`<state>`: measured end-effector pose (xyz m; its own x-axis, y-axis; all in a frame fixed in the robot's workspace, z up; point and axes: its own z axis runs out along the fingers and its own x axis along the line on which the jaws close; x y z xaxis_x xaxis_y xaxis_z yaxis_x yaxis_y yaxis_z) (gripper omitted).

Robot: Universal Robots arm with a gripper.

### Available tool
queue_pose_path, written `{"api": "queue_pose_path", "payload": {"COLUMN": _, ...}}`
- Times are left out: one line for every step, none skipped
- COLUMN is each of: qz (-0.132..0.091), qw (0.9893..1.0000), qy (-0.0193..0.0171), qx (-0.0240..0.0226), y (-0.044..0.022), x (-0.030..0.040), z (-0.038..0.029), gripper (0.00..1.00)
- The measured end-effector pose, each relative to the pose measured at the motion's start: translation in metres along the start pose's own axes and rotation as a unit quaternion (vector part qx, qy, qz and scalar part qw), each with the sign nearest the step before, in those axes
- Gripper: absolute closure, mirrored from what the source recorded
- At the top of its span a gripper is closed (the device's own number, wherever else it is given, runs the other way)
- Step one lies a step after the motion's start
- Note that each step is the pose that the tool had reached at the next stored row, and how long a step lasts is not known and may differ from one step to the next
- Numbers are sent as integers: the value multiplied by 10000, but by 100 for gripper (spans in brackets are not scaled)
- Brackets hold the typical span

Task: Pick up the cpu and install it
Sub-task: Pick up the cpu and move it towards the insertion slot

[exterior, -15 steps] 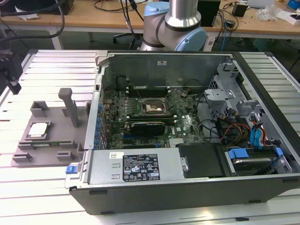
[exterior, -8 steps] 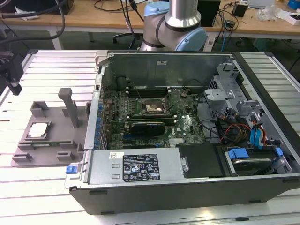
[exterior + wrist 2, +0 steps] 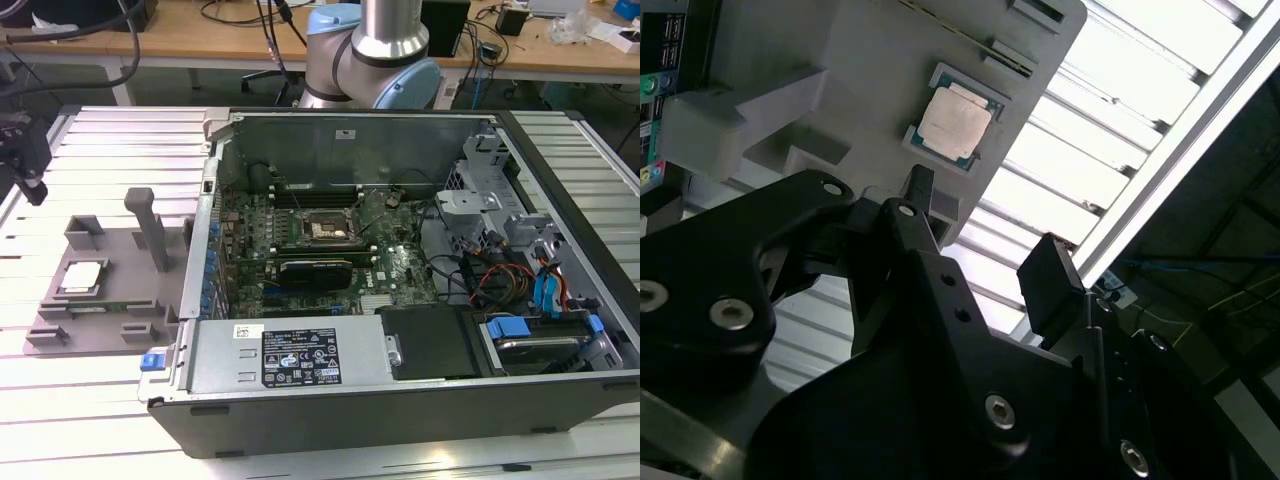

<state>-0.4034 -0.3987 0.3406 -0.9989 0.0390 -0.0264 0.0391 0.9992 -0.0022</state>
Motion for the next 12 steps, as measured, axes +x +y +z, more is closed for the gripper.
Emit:
{"api": "queue_pose_path", "payload": {"qz": 0, "qw": 10000, "qy": 0, "qx": 0, "y": 0, "x": 0, "z": 3, "gripper": 38}}
{"api": "queue_pose_path", "payload": {"qz": 0, "qw": 10000, "qy": 0, "qx": 0, "y": 0, "x": 0, "z": 7, "gripper": 38}}
{"api": "queue_pose_path", "payload": {"qz": 0, "qw": 10000, "qy": 0, "qx": 0, "y": 0, "x": 0, "z": 12, "gripper": 38}}
{"api": "queue_pose_path", "payload": {"qz": 0, "qw": 10000, "qy": 0, "qx": 0, "y": 0, "x": 1, "z": 18, "gripper": 38}}
{"api": "queue_pose_path", "payload": {"qz": 0, "qw": 10000, "qy": 0, "qx": 0, "y": 0, "x": 1, "z": 21, "gripper": 38}}
{"api": "queue_pose_path", "payload": {"qz": 0, "qw": 10000, "qy": 0, "qx": 0, "y": 0, "x": 1, "z": 24, "gripper": 38}}
{"api": "queue_pose_path", "payload": {"qz": 0, "qw": 10000, "qy": 0, "qx": 0, "y": 0, "x": 1, "z": 27, "gripper": 38}}
{"api": "queue_pose_path", "payload": {"qz": 0, "qw": 10000, "qy": 0, "qx": 0, "y": 0, "x": 1, "z": 31, "gripper": 38}}
{"api": "queue_pose_path", "payload": {"qz": 0, "qw": 10000, "qy": 0, "qx": 0, "y": 0, "x": 1, "z": 34, "gripper": 38}}
{"api": "queue_pose_path", "payload": {"qz": 0, "qw": 10000, "qy": 0, "qx": 0, "y": 0, "x": 1, "z": 38, "gripper": 38}}
{"api": "queue_pose_path", "payload": {"qz": 0, "qw": 10000, "qy": 0, "qx": 0, "y": 0, "x": 1, "z": 42, "gripper": 38}}
{"api": "queue_pose_path", "payload": {"qz": 0, "qw": 10000, "qy": 0, "qx": 0, "y": 0, "x": 1, "z": 46, "gripper": 38}}
